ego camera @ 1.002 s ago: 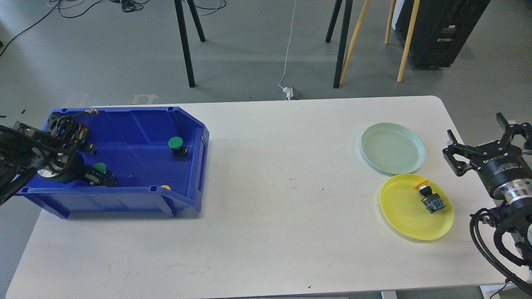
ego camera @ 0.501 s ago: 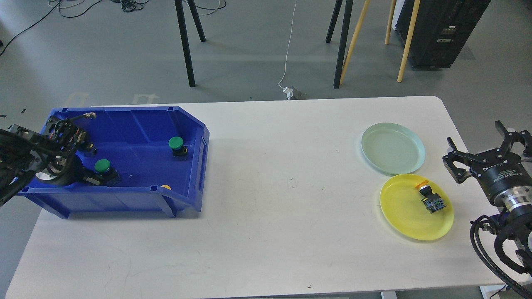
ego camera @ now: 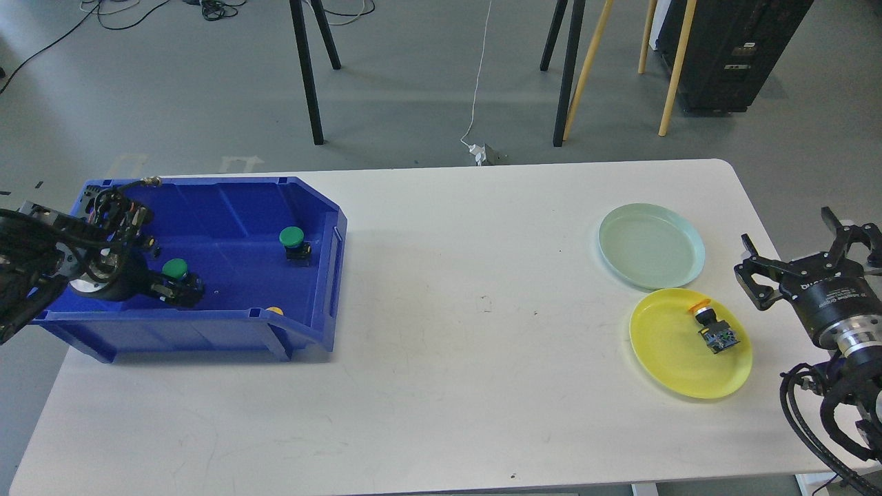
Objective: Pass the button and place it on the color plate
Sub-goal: 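Reach the left gripper into the bin and grasp a green-capped button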
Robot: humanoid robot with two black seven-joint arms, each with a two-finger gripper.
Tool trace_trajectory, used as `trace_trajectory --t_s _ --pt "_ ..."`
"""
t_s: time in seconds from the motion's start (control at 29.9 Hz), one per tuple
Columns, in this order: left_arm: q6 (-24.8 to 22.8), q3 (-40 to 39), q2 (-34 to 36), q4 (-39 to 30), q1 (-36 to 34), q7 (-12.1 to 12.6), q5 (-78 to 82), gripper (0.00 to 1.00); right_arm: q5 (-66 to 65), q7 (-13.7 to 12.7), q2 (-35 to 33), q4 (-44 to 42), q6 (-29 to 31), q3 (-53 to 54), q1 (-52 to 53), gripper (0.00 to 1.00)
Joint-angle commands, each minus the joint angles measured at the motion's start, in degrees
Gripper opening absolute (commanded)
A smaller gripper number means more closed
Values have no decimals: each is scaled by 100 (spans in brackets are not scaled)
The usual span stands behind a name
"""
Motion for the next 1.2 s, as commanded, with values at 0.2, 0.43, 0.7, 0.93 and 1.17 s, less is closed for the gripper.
trace_trajectory --t_s 0.2,0.43,0.7,0.93,1.17 --pt "0 -30 -287 355 -18 0 -196 92 0 0 -7 21 0 8 -59 100" --pt "172 -30 -314 452 -44 0 -302 92 0 0 -7 21 0 8 -59 100" --pt "207 -30 -366 531 -44 0 -338 85 0 0 -7 21 0 -1 -85 100" --pt "418 -30 -428 628 -44 0 -521 69 0 0 1 21 0 -1 -103 100" --pt "576 31 -446 663 -44 0 -584 7 0 9 1 12 -9 -1 -156 100"
